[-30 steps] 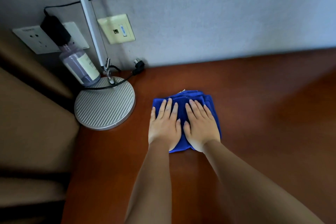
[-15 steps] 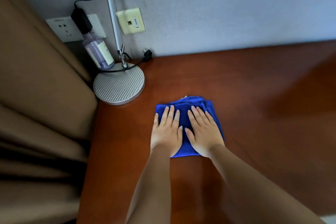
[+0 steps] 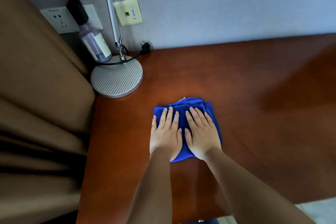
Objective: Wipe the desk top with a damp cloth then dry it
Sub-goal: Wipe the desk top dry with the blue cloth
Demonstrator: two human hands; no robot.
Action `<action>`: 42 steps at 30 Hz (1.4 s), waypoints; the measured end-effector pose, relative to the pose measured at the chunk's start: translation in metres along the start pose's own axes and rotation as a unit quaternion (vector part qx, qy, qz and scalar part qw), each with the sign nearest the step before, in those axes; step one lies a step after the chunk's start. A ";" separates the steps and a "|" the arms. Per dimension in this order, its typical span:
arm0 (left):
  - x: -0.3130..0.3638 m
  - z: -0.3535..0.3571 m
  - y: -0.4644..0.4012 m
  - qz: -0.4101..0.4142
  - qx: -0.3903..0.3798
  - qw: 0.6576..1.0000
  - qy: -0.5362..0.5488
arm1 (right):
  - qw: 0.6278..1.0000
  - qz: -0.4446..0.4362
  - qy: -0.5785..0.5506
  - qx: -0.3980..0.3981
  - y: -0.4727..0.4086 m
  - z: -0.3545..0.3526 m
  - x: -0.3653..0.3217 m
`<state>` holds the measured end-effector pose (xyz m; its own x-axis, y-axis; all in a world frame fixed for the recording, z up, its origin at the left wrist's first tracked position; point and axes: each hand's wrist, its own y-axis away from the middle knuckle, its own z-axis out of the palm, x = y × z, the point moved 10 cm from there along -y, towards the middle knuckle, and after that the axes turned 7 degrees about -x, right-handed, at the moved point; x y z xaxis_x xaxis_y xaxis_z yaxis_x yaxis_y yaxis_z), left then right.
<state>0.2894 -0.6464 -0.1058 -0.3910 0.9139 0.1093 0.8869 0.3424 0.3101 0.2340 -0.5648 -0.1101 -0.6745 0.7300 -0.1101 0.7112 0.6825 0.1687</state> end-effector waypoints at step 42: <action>-0.016 -0.023 -0.066 -0.027 0.038 0.998 0.036 | 0.999 -0.051 -0.013 -0.012 -0.067 -0.013 0.015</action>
<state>0.2314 -0.6882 -0.1059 -0.4529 0.8765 0.1630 0.8793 0.4089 0.2444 0.1738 -0.6002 -0.1101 -0.7377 0.6574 -0.1538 0.6336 0.7528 0.1785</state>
